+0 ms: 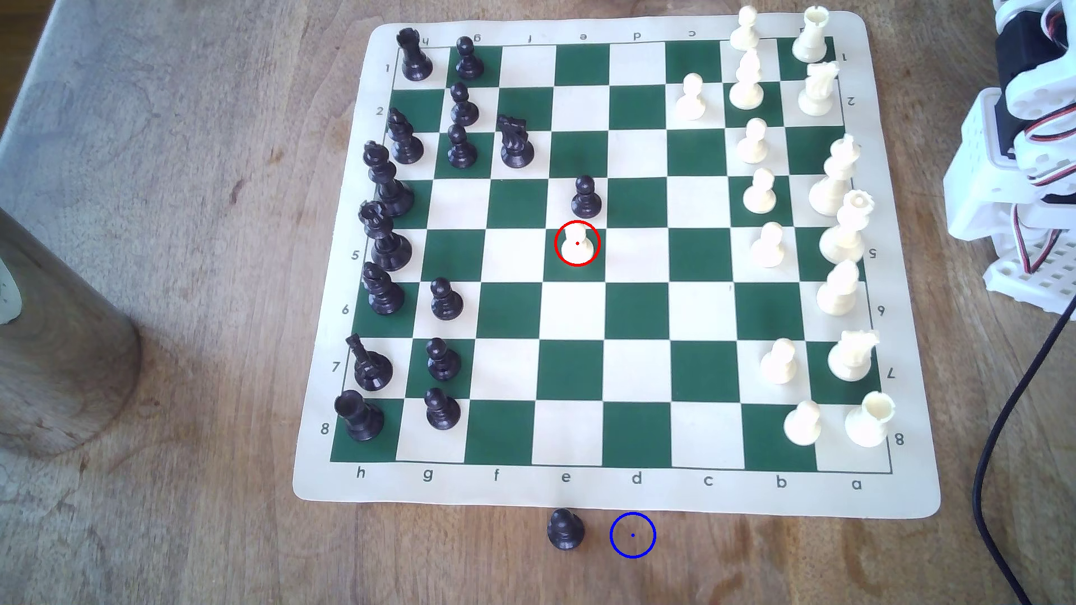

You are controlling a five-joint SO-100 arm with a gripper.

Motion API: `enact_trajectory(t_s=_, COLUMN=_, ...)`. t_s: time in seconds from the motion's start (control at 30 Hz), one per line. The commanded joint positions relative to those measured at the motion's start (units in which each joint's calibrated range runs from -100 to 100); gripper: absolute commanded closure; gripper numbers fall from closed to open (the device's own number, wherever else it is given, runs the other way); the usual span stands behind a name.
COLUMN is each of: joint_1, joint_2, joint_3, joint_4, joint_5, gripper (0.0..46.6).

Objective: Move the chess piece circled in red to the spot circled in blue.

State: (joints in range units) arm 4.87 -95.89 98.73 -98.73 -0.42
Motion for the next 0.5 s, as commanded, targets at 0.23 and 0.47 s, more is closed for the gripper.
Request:
enact_trajectory(t_s=0.23, joint_1=3.2, joint_2=0.1, joint_3=-14.1, joint_4=56.6, joint_5=-0.1, gripper=46.4)
enact_trajectory(t_s=0.47, joint_1=3.3, joint_2=0.1, joint_3=-25.6, joint_4=84.5, joint_5=-0.1, gripper=46.4)
